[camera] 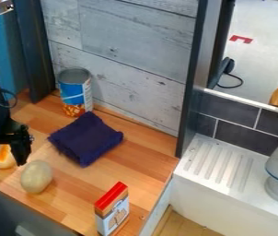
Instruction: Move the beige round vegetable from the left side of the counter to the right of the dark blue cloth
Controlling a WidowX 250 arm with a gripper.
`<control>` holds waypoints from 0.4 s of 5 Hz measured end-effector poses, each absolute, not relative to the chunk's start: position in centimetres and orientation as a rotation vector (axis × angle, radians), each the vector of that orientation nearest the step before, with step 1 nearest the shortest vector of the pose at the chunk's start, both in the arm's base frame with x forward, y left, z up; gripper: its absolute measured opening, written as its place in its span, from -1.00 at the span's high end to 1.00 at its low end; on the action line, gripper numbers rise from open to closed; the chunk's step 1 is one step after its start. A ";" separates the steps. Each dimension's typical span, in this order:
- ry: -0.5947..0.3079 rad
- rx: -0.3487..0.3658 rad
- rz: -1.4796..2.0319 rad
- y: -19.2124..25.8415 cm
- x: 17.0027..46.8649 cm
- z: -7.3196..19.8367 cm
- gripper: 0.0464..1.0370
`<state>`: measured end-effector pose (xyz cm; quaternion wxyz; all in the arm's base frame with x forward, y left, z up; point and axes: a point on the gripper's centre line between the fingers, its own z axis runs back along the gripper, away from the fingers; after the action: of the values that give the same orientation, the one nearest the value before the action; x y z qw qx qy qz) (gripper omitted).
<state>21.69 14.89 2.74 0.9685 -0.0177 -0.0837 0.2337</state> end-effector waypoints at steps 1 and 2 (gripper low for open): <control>-0.150 -0.044 0.471 14.8 21.5 2.2 -0.93; -0.180 -0.131 0.413 13.6 22.2 1.9 -0.93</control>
<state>22.24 13.56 1.93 0.9727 -0.0648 -0.0892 0.2044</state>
